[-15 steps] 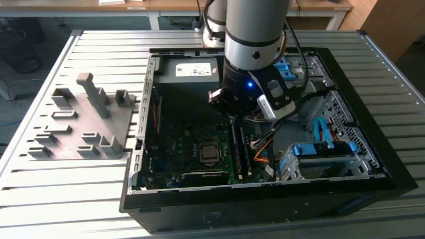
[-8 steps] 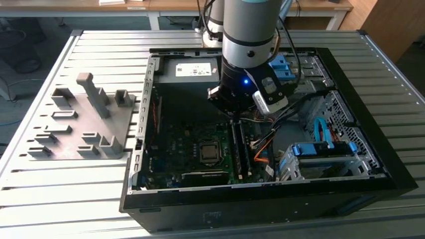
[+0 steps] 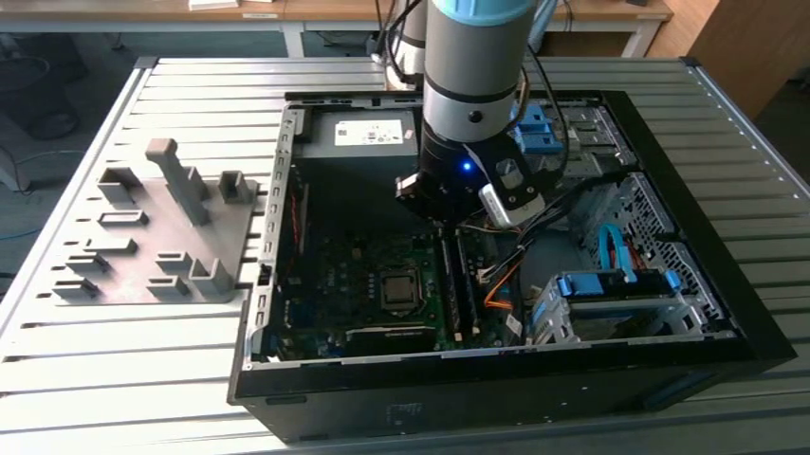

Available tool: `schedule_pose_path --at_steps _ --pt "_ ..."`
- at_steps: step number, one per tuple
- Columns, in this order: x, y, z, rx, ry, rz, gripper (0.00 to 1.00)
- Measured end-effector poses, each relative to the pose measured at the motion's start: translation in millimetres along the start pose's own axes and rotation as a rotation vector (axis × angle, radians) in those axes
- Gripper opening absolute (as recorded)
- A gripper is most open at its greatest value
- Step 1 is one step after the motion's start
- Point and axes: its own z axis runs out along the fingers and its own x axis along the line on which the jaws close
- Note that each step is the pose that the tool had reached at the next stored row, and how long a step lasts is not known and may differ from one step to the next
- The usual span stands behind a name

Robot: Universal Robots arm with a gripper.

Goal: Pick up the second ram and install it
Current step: 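Press down the second ram until it locks into place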

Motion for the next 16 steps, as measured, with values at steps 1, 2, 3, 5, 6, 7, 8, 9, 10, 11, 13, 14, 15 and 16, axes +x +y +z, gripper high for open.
schedule_pose_path --at_steps 1,2,3,5,6,7,8,9,10,11,13,14,15,16 --pt "0.0 0.1 1.9 0.0000 0.0000 0.000 0.10" --pt "0.0 0.3 3.7 0.0001 0.0000 0.000 0.10" --pt "0.0 0.6 5.4 0.0004 0.0000 0.000 0.10" --pt "0.0 1.7 8.6 0.0009 0.0000 0.000 0.10" --pt "0.0 2.4 9.9 0.0012 0.0000 0.000 0.10" --pt "0.0 3.0 10.7 0.0014 0.0000 0.000 0.10" --pt "0.0 3.3 11.4 0.0013 0.0000 0.000 0.10" --pt "0.1 3.5 12.2 0.0011 -0.0001 0.000 0.10" --pt "0.1 3.7 13.0 0.0011 -0.0001 0.000 0.10" --pt "0.1 3.7 13.8 0.0012 0.0000 0.000 0.10" --pt "0.2 3.6 15.5 0.0012 -0.0001 0.000 0.10" --pt "0.2 3.6 16.5 0.0013 0.0000 0.000 0.10" --pt "0.3 3.6 17.5 0.0013 0.0000 0.000 0.10" --pt "0.3 3.5 18.2 0.0015 0.0000 0.000 0.10"
